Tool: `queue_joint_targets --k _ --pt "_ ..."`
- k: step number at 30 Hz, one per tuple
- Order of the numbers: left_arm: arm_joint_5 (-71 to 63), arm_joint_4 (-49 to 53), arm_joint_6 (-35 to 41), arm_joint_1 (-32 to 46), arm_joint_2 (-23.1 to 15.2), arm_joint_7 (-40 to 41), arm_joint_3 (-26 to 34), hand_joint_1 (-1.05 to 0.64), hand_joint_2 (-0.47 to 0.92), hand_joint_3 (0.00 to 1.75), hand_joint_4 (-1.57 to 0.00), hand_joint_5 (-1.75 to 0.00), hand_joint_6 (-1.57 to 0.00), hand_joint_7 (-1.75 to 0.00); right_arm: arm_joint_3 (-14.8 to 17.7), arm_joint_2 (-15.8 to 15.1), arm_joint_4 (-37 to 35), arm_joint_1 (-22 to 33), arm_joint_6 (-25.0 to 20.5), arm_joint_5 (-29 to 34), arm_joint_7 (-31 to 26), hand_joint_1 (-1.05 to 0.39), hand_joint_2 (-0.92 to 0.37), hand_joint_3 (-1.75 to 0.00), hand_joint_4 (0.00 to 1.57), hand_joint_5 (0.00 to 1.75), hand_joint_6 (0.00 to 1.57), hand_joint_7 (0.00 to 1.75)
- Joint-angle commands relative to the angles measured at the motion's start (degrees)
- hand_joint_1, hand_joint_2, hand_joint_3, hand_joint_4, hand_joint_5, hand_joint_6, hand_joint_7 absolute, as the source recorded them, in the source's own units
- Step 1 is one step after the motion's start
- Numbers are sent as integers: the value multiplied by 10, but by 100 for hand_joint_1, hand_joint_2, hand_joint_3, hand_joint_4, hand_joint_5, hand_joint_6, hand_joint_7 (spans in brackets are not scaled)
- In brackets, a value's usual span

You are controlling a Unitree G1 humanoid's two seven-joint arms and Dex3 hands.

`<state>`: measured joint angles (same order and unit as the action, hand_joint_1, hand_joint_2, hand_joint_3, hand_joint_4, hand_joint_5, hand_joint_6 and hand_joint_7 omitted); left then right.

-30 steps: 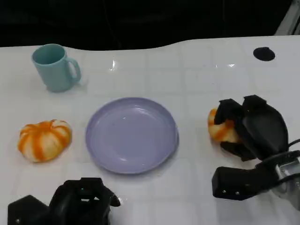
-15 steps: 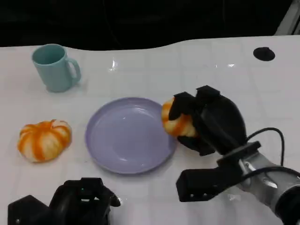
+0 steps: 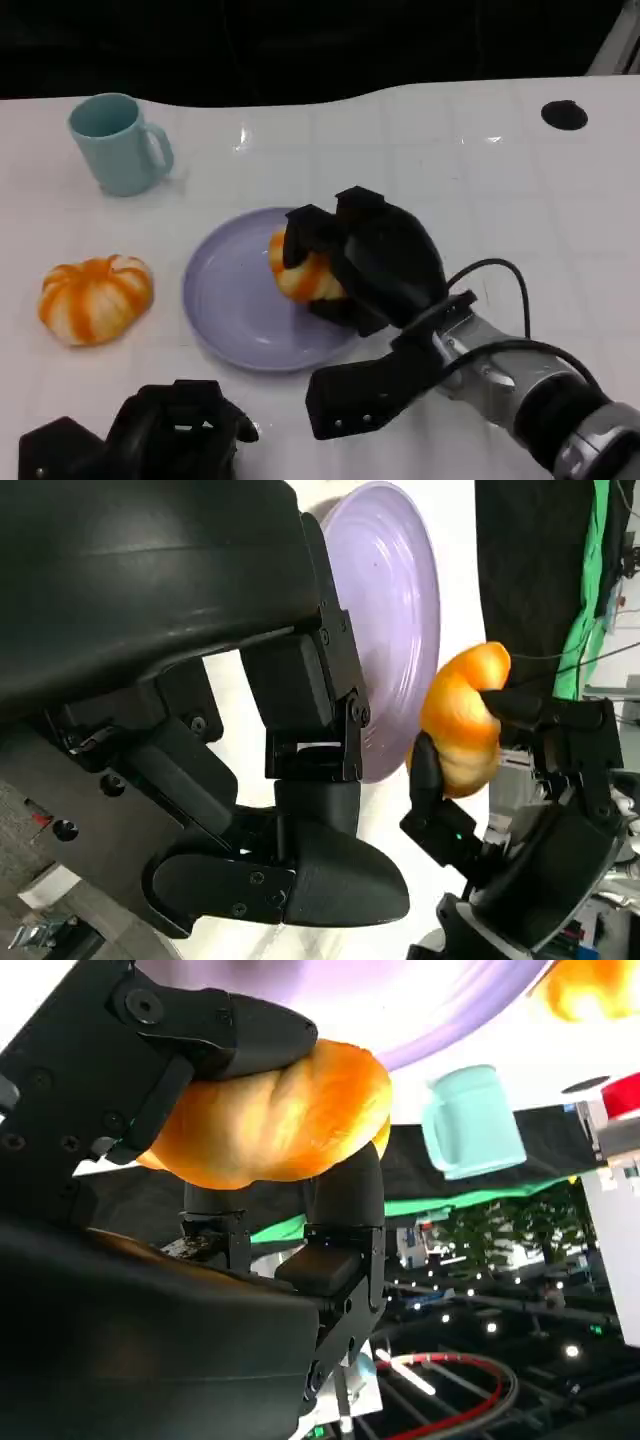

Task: Grasp the bread from the table and place it into the plate.

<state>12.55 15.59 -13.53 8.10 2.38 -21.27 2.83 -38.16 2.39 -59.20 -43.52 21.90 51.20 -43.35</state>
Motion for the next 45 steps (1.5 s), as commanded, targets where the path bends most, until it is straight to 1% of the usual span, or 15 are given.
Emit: queue_joint_targets --k 1,3,5,8,9,11,12,14,15,17,20,21,26,35,45 --pt "1 -4 -6 7 -7 0 0 -105 53 67 -157 -122 -146 -68 -8 18 -29 -31 -3 2 -26 -24 -50 -86 95 175 72 125" --pt "2 -4 -8 7 -7 -1 1 -105 53 67 -157 -122 -146 -68 -13 25 -42 -38 -2 3 -39 -23 -48 -86 96 175 78 116" --pt "2 -2 -9 7 -7 -2 1 -105 53 67 -157 -122 -145 -68 -16 29 -52 -42 2 2 -47 -23 -46 -89 93 175 78 132" --pt "1 -4 -9 8 -8 -1 0 -105 53 67 -157 -122 -146 -68 -20 34 -62 -46 1 0 -36 -26 -48 -81 86 172 88 110" --pt "1 -3 -10 7 -8 -1 -1 -105 54 67 -157 -122 -146 -68 -21 34 -63 -47 0 -1 -28 -30 -56 -71 87 140 92 82" --pt "0 -3 -10 7 -8 -1 -1 -105 54 67 -157 -122 -146 -68 -22 36 -64 -48 -3 -4 -11 -32 -67 -54 89 113 98 44" --pt "-1 -3 -10 7 -8 0 -1 -105 54 67 -157 -122 -146 -68 -22 37 -64 -47 -4 -6 -1 -33 -71 -48 81 97 94 27" --pt "-3 -3 -10 7 -8 2 -2 -105 54 67 -157 -122 -146 -68 -22 37 -60 -47 -16 -10 39 -37 -79 -38 68 70 86 11" --pt "-2 -3 -9 7 -8 2 -2 -105 54 67 -157 -122 -146 -68 -22 37 -56 -46 -24 -11 60 -42 -86 -28 57 52 75 5" --pt "-3 -5 -7 7 -8 3 -3 -105 54 67 -157 -122 -146 -68 -21 36 -46 -43 -34 -13 91 -49 -91 -20 42 36 59 1" --pt "-2 -4 -7 6 -8 1 -4 -105 54 67 -157 -122 -146 -68 -23 31 -27 -35 -50 -10 120 -60 -92 -23 31 28 47 0" --pt "-1 -2 -9 5 -8 0 -4 -105 54 67 -157 -122 -145 -68 -24 28 -21 -32 -53 -9 128 -65 -92 -30 26 26 41 0" --pt "-1 2 -11 3 -9 0 -4 -105 54 66 -157 -121 -145 -68 -27 19 9 -21 -66 -10 170 -74 -92 -45 15 21 30 0" --pt "-3 2 -9 2 -9 3 -4 -105 54 66 -157 -122 -146 -67 -22 -1 64 6 -68 -22 217 -75 -92 -43 15 22 28 0" --pt "-2 7 -12 -3 -7 5 -4 -105 54 66 -157 -122 -146 -67 -5 -72 183 78 -37 -30 213 -73 -92 -41 21 27 33 3"
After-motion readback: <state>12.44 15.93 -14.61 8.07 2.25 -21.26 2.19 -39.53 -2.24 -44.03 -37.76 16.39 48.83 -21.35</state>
